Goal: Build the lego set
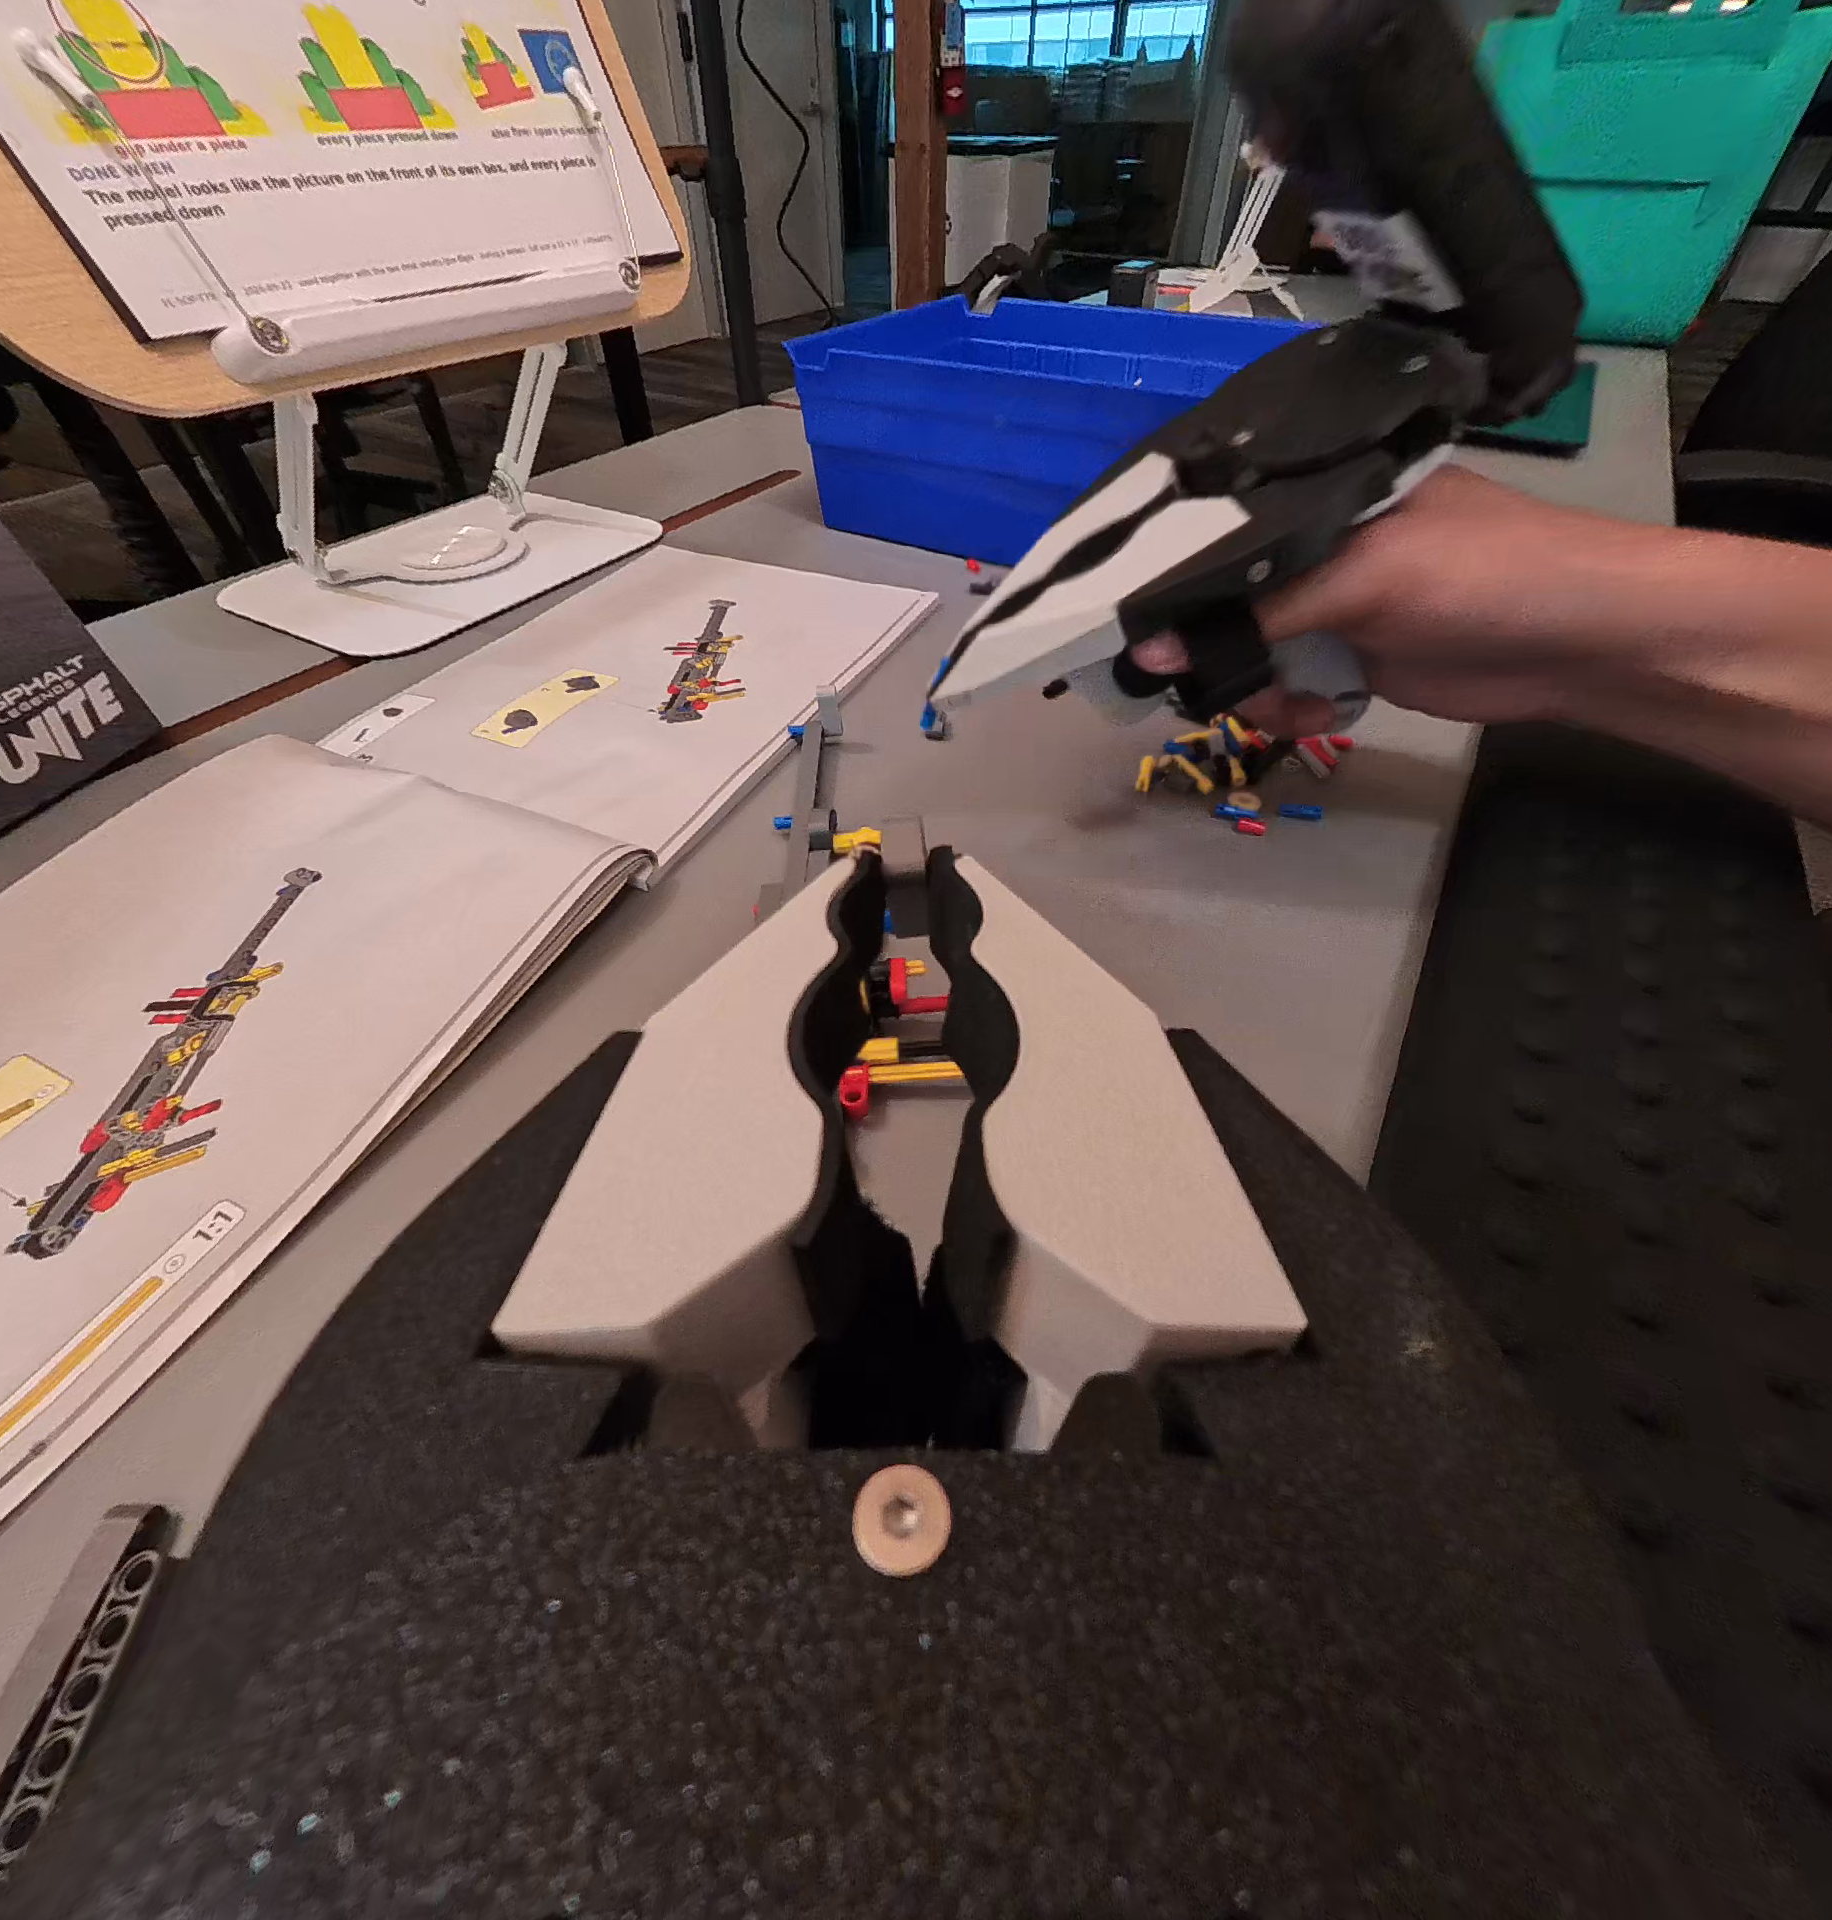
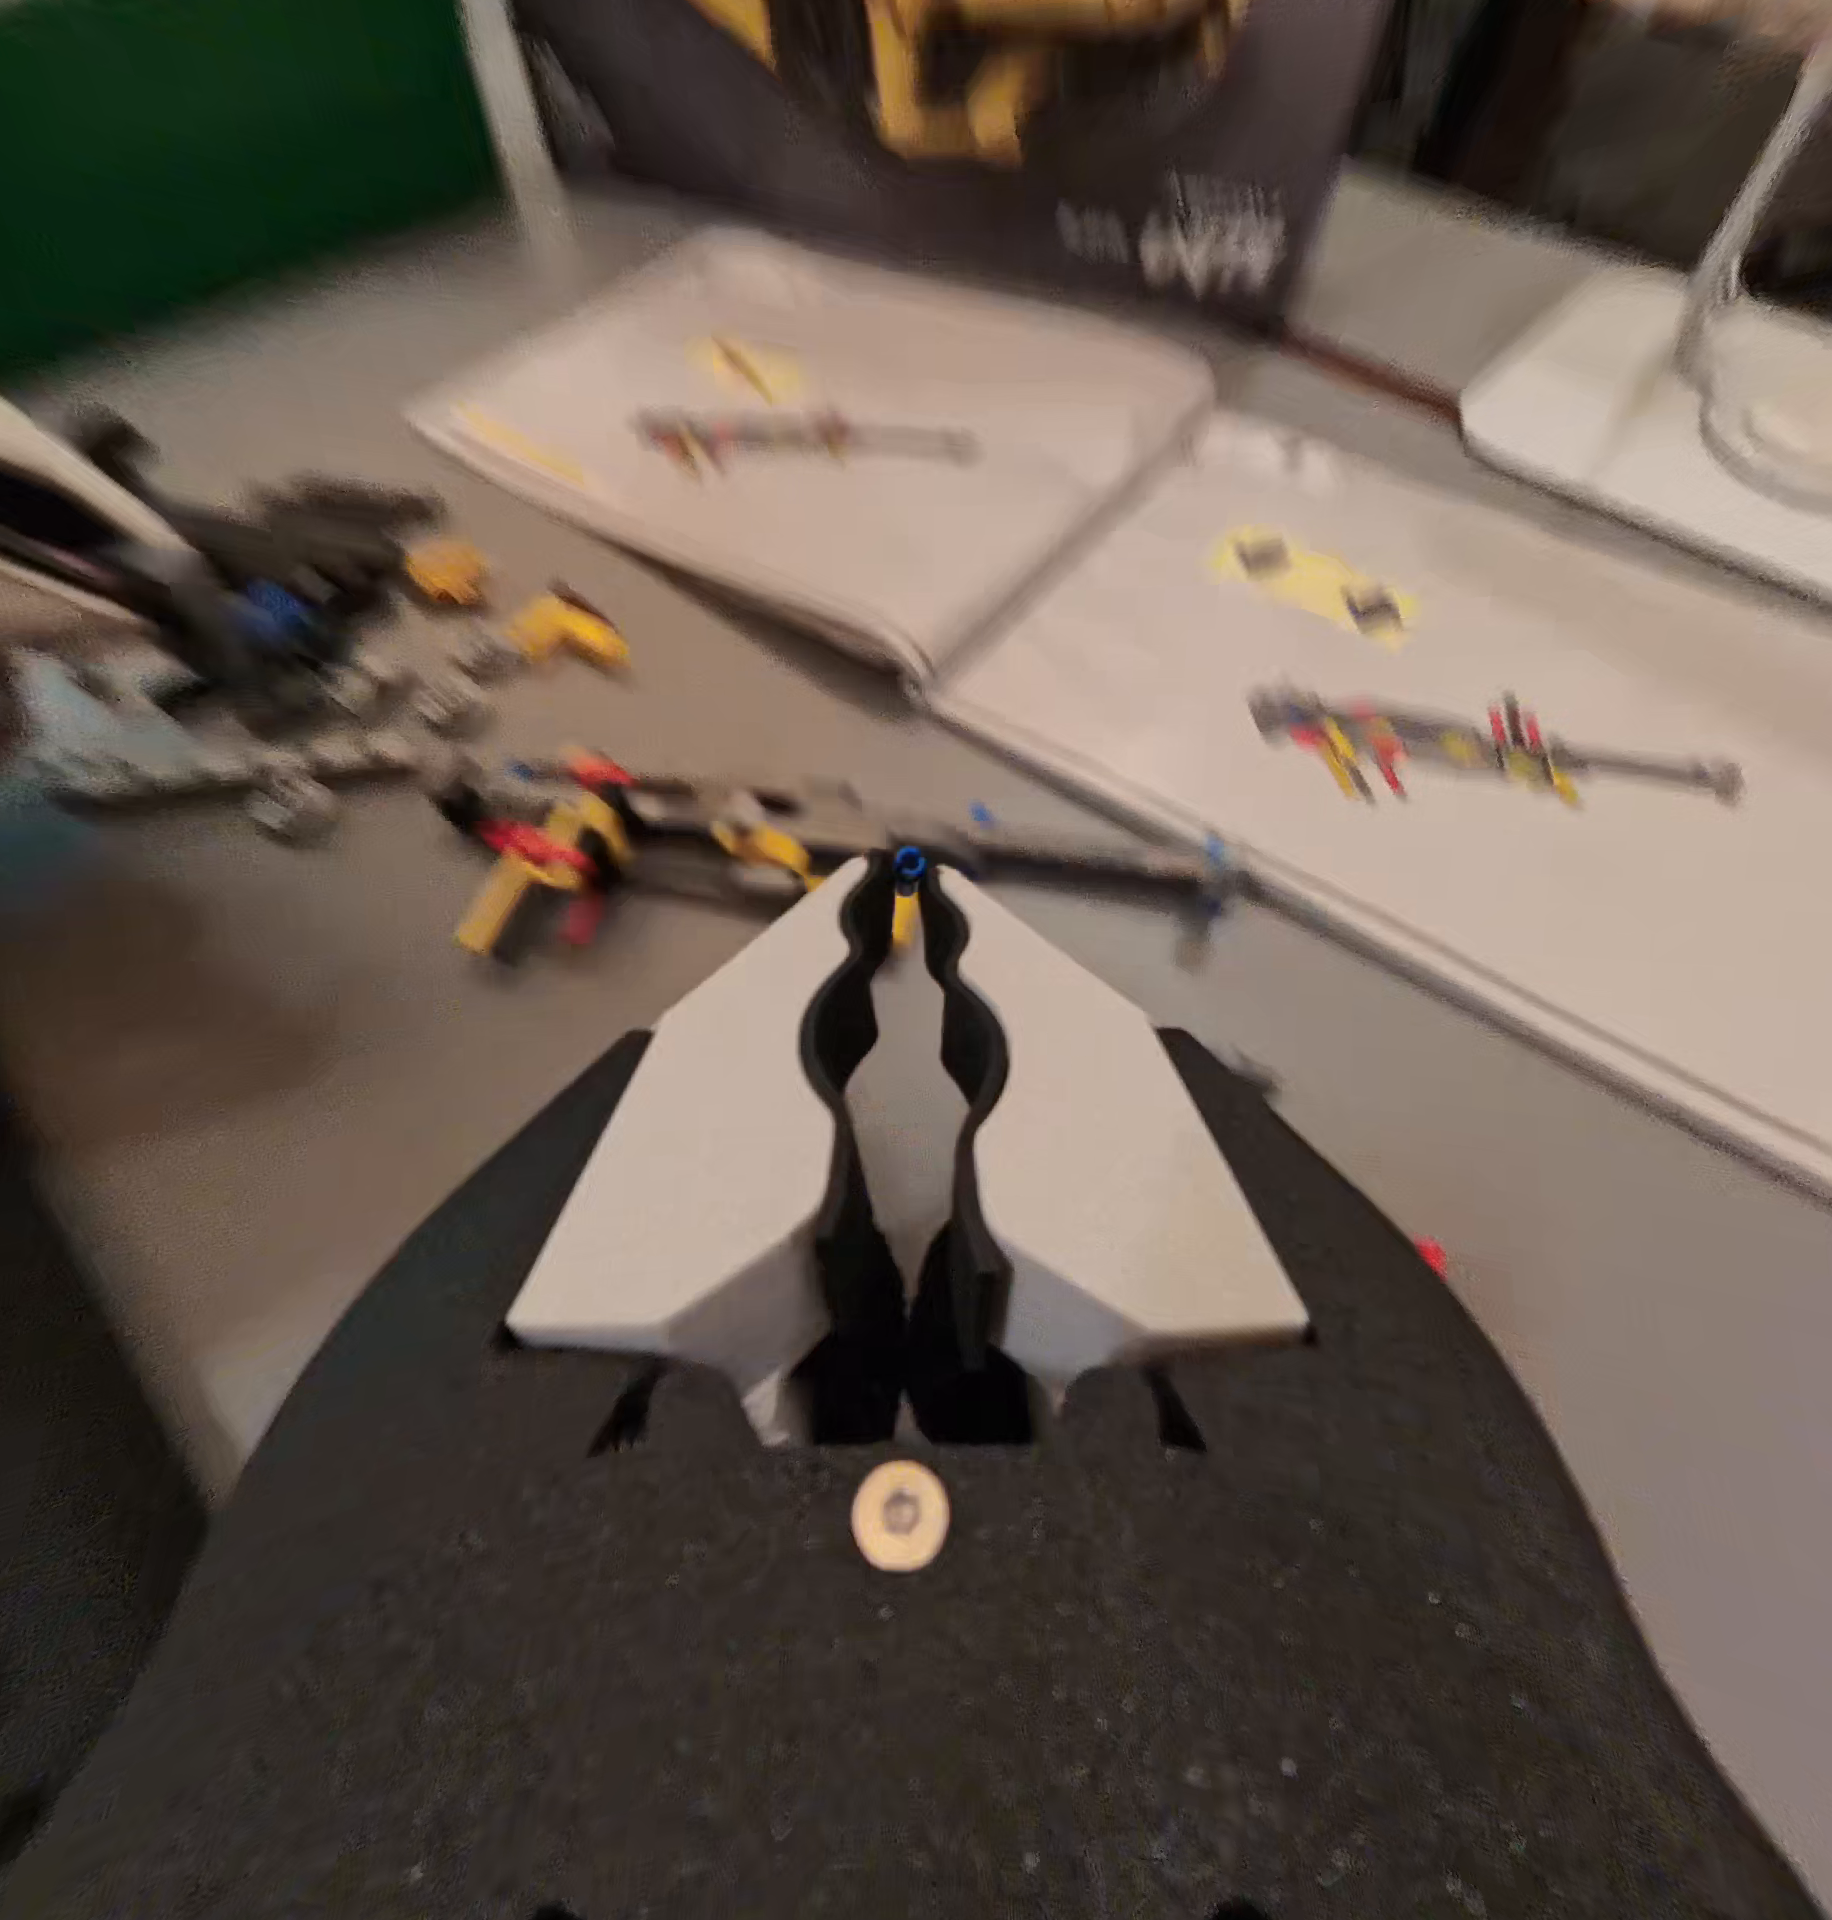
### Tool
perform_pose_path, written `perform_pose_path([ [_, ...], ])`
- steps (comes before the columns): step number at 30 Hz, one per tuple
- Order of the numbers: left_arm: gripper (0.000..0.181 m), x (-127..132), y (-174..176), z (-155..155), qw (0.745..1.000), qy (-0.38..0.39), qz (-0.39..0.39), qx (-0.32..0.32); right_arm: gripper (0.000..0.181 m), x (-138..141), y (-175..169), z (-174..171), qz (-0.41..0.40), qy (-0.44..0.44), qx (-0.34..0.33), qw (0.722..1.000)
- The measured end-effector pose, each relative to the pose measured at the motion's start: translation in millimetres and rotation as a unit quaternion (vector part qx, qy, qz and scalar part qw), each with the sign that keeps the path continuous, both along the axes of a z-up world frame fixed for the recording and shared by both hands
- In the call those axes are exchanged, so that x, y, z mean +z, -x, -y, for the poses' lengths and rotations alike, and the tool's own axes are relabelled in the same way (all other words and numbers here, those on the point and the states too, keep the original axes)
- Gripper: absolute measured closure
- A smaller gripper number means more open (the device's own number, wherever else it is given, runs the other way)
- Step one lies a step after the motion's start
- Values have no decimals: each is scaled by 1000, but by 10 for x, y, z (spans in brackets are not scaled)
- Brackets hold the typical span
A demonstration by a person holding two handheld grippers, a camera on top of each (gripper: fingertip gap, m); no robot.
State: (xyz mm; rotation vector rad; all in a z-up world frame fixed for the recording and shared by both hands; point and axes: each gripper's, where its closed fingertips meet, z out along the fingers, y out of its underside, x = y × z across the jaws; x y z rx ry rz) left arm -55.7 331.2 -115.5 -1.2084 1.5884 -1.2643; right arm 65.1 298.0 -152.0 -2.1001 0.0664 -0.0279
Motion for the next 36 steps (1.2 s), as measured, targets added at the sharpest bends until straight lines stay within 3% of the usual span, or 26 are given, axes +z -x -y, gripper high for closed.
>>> perform_pose_path([
  [3, 174, -26, -5, 9, 1000, -1, -7, -2, 177, -294, -209, 110, -20, 72, -17, 997],
  [7, 174, -23, -3, -15, 1000, 4, -6, 1, 177, -509, -303, 176, 27, 132, -19, 991],
  [26, 175, -44, -2, 13, 1000, -2, -9, -5, 177, -537, -361, 357, 4, 194, -27, 981],
  [36, 174, -46, -1, 26, 1000, -5, -9, -7, 160, -582, -333, 428, 21, 223, 1, 975],
])
